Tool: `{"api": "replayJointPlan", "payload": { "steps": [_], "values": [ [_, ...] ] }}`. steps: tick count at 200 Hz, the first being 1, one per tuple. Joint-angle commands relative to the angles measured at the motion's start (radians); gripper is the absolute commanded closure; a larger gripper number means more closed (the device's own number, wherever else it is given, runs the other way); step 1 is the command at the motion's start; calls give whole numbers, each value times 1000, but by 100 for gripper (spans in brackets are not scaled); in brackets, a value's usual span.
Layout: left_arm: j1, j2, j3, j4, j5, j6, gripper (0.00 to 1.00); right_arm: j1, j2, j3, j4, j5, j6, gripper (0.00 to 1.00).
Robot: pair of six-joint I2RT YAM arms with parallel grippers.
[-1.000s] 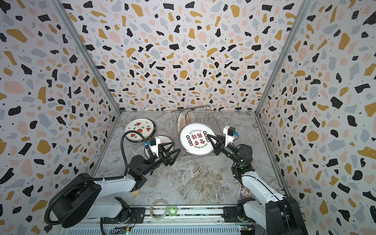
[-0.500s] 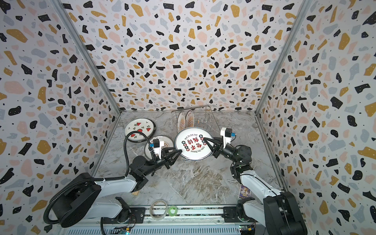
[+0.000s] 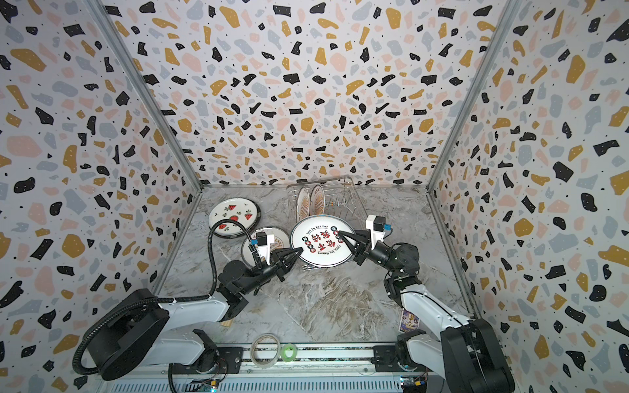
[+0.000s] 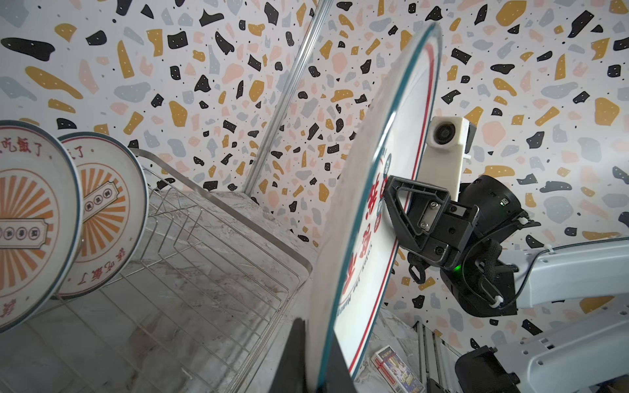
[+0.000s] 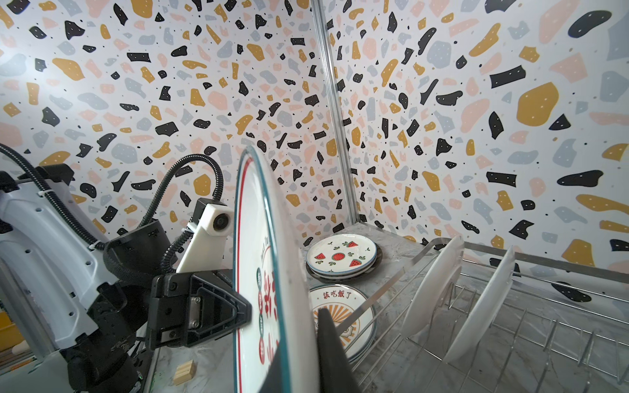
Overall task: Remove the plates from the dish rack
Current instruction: 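Grasp the red-text plate's rim with the left gripper while the right holds it, then carry the plate toward the sunburst stack with the left gripper while the right releases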
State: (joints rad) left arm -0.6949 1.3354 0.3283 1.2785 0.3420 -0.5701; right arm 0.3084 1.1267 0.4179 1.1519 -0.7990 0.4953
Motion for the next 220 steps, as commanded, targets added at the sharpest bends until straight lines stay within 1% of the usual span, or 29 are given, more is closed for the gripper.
{"api": "replayJointPlan", "payload": {
  "steps": [1,24,38,59,75,88,113,143,163,194,220],
  "values": [
    [-12,-17,25,80,61,20,88,20,-6,38,-13,-15,5,100],
    [-12,-22,16,101,64,13,87,20,-3,41,-18,-14,5,100],
    [-12,-21,14,114,69,6,83,21,2,43,-17,-16,7,100],
    [-14,-22,14,117,71,3,89,20,4,43,-17,-15,6,100],
    [-14,-26,12,110,66,4,92,21,4,43,-20,-14,4,100],
    [-14,-27,12,102,59,4,100,21,7,44,-21,-16,3,100],
    [-14,-31,14,90,47,-5,100,25,14,55,-53,-16,-10,100],
    [-11,-45,11,98,51,-46,100,41,19,88,-163,24,-72,89],
    [-11,-99,-3,74,37,-38,100,46,22,99,-196,61,-82,81],
    [-11,-185,-32,10,-1,-7,100,46,26,113,-259,136,-104,59],
    [-12,-234,-42,-47,-39,-12,100,46,21,113,-273,157,-106,46]
  ]
}}
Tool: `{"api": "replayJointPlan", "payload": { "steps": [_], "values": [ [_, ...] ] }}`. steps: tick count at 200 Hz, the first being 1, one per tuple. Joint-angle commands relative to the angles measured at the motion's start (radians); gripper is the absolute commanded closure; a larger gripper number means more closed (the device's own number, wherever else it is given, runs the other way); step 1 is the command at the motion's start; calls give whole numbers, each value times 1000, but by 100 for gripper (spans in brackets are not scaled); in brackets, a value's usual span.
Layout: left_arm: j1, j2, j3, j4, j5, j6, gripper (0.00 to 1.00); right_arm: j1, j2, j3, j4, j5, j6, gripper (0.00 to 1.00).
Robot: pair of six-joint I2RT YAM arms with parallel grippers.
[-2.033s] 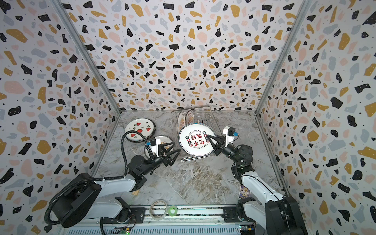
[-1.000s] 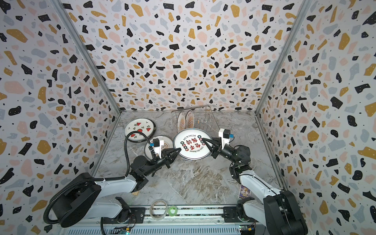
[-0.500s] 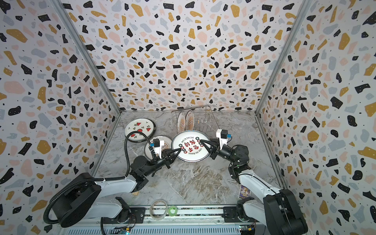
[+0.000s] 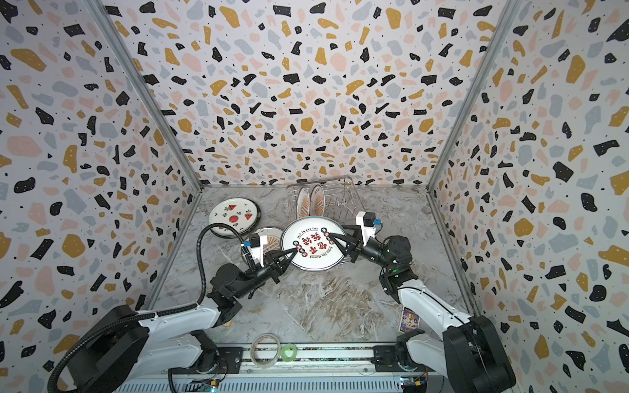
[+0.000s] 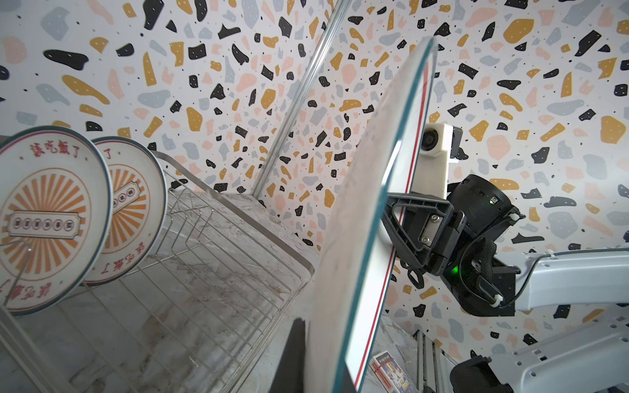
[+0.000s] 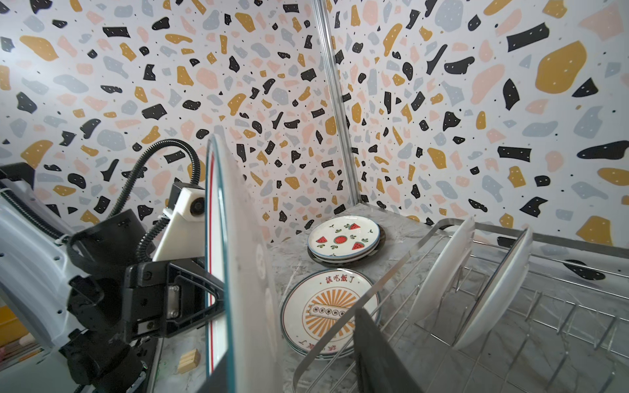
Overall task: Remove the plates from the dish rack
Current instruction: 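Carry the plate toward the sunburst stack with the left gripper while the right releases, then lower the plate onto the sunburst stack with the left gripper while the right withdraws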
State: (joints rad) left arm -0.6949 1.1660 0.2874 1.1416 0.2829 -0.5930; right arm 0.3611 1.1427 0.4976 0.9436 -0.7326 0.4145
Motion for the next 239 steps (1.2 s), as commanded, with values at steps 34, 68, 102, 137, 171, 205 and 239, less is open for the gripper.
{"api": "replayJointPlan", "payload": {
  "steps": [34,68,102,137,171,205,239],
  "values": [
    [-11,-117,-10,12,-86,-1,100,-7,-19,21,-68,104,-33,31],
    [-4,-155,-11,-40,-198,-29,100,1,-67,-1,-76,144,-58,1],
    [18,-185,-31,-44,-265,-72,100,30,-99,8,-114,195,-83,1],
    [83,-206,-58,-43,-292,-159,100,100,-100,18,-132,234,-133,1],
    [168,-195,-103,-8,-294,-272,100,187,-60,53,-159,326,-177,1],
    [259,-182,-142,-1,-300,-390,100,285,16,117,-202,394,-241,1],
    [324,-182,-168,-28,-318,-481,100,347,125,204,-249,420,-267,1]
  ]
}}
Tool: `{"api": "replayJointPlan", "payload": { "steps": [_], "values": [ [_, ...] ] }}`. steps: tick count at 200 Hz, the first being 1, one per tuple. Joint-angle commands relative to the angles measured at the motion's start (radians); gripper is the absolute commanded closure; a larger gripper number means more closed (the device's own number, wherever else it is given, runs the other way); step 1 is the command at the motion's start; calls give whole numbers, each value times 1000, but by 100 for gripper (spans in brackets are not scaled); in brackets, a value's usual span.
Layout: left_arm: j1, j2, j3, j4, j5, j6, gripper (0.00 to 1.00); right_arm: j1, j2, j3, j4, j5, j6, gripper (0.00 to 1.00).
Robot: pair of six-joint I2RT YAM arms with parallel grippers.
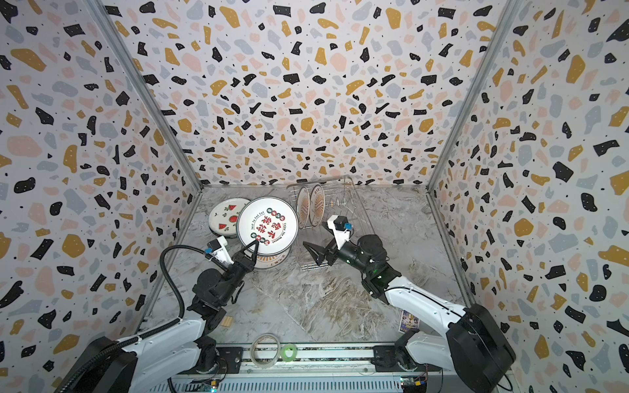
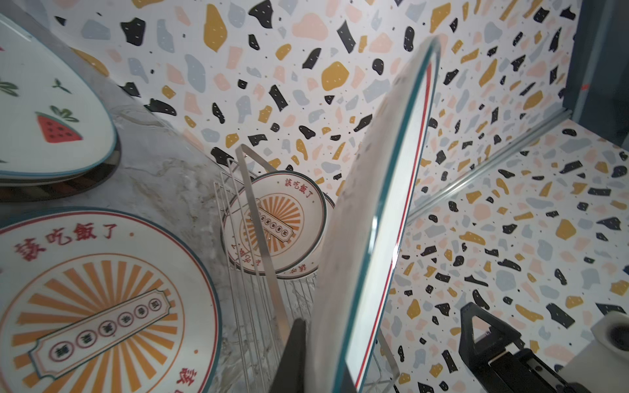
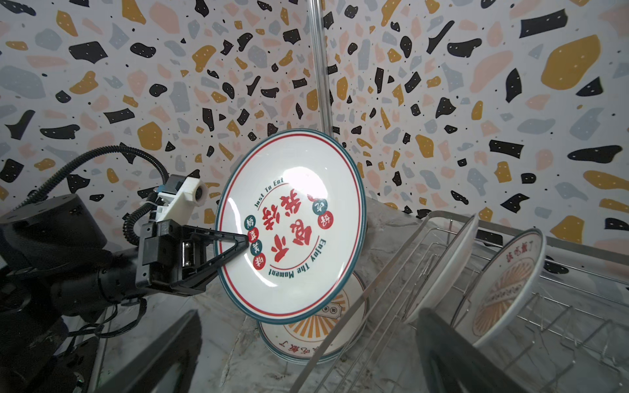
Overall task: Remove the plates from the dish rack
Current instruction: 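Lower the plate onto the sunburst stack with the left gripper while the right withdraws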
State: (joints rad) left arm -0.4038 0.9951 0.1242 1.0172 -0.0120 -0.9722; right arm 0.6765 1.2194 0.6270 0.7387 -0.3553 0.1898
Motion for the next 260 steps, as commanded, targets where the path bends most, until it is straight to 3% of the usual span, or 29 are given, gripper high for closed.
{"api": "replayJointPlan", "payload": {
  "steps": [1,80,130,188,260],
  "values": [
    [34,-12,-5,93,-26,-105,100,34,51,79,-46,43,-44,1],
    [59,38,4,-73,-73,-329,100,128,281,256,-117,94,-84,1],
    [59,17,29,-279,-143,-424,100,132,378,333,-133,13,-67,0],
    [59,65,75,-366,-118,-448,100,145,437,371,-150,64,-64,0],
    [59,190,107,-333,-73,-467,100,156,482,396,-163,129,-73,1]
  ]
}}
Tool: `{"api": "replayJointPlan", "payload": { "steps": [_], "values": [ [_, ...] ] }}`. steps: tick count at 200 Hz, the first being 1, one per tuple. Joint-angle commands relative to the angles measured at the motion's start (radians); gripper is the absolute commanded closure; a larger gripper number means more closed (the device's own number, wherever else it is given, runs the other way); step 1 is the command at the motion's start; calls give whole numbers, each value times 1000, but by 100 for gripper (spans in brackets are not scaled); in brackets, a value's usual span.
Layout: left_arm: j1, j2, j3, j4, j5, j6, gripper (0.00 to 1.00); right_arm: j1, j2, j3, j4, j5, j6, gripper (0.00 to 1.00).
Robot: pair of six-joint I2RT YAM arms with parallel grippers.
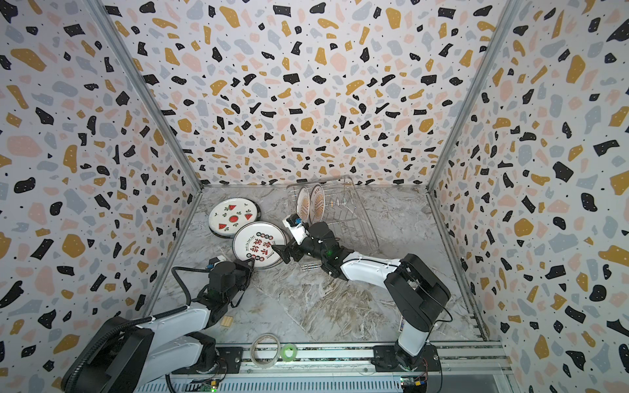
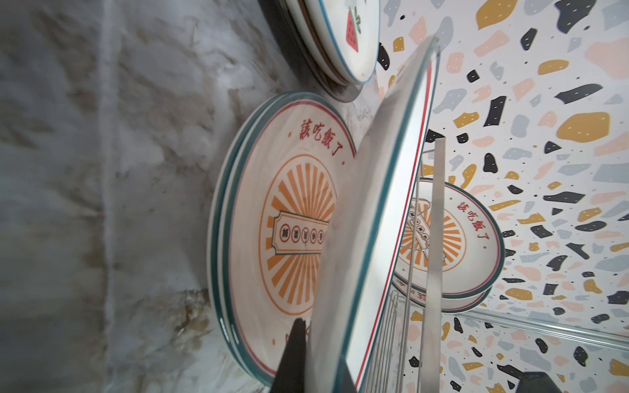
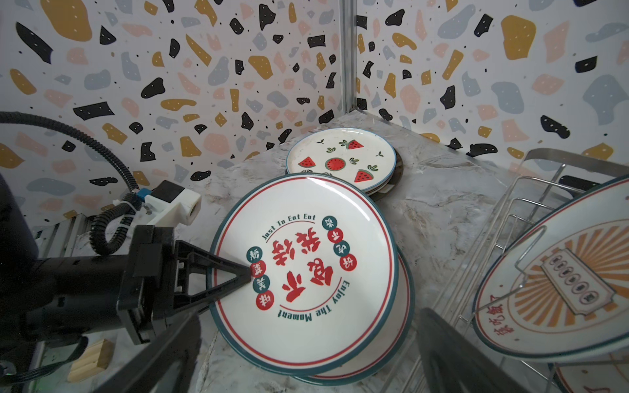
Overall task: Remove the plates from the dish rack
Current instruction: 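Lower the plate onto the sunburst stack with the left gripper while the right withdraws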
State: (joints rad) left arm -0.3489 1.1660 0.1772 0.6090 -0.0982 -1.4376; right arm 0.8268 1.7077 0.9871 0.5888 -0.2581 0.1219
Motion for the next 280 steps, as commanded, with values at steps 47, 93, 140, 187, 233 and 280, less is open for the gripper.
{"api": "replayJointPlan", "payload": {
  "steps": [47,93,140,187,233,280],
  "values": [
    [4,100,68,94,46,-14,100,7,8,47,-22,40,-11,1],
    [4,118,67,89,37,-19,100,10,35,80,-61,61,-20,1],
    [4,149,73,97,20,-11,92,13,34,79,-63,74,-21,1],
    [4,150,71,97,-5,-7,85,14,36,79,-65,88,-25,1],
    [4,134,74,71,-34,5,81,15,36,76,-66,98,-25,1],
    [4,128,89,37,-62,44,68,17,33,76,-67,103,-28,1]
  ]
}}
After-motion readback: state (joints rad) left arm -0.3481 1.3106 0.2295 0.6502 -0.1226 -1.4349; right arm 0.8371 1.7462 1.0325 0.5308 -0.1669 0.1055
